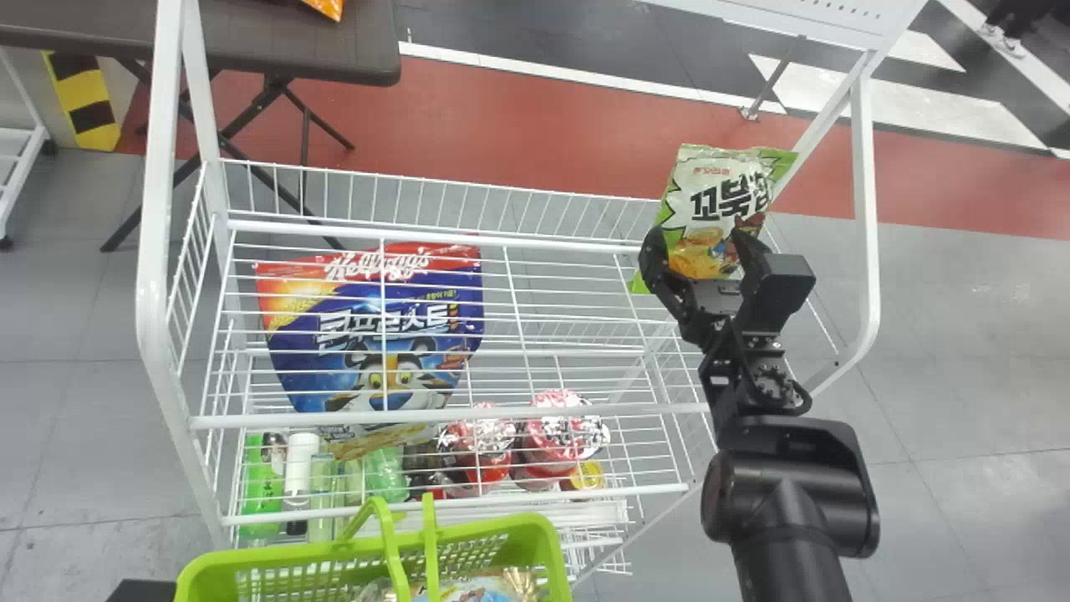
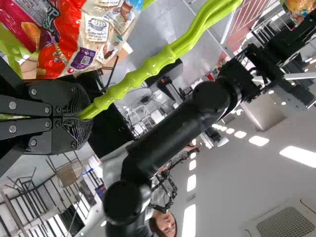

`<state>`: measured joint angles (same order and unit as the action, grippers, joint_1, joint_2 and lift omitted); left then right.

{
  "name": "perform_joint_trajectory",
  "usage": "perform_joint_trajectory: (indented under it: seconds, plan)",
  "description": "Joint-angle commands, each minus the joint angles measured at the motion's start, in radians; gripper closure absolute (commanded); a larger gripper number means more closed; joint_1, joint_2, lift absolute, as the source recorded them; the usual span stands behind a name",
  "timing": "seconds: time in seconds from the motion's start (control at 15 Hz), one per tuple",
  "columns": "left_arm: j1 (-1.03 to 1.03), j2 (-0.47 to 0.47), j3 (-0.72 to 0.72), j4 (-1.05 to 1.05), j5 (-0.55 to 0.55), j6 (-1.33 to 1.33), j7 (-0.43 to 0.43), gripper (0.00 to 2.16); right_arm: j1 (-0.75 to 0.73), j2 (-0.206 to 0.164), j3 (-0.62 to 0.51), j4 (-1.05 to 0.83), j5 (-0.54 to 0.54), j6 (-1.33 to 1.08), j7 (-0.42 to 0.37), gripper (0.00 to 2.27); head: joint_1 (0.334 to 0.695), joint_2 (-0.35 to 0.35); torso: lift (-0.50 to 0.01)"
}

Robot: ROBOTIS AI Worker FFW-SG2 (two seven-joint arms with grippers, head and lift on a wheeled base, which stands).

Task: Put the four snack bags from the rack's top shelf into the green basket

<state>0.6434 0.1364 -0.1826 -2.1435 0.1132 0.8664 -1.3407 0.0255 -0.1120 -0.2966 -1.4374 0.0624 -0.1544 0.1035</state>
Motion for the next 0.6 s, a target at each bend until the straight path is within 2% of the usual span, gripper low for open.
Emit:
perform_joint_trajectory:
  seconds: [0.0, 0.33, 0.47, 0.53]
  plan:
    - [-0.014, 0.000, 0.000, 0.010, 0.002, 0.007, -0.003, 1.54, -0.035, -0.003, -0.033, 0.084, 0.022, -0.067, -0.036, 0.09, 0.695, -0.350, 0.000]
    - [-0.041, 0.000, -0.009, 0.016, 0.000, 0.035, -0.003, 1.54, -0.098, -0.015, -0.061, 0.169, 0.045, -0.061, -0.054, 0.10, 0.695, -0.350, 0.000]
    - [-0.042, 0.002, -0.009, 0.016, 0.002, 0.050, -0.003, 1.54, -0.147, -0.029, -0.073, 0.204, 0.059, 0.040, -0.045, 0.19, 0.695, -0.350, 0.000]
    - [-0.042, 0.002, -0.009, 0.016, 0.002, 0.053, -0.003, 1.54, -0.154, -0.040, -0.075, 0.210, 0.056, 0.068, -0.027, 0.34, 0.695, -0.350, 0.000]
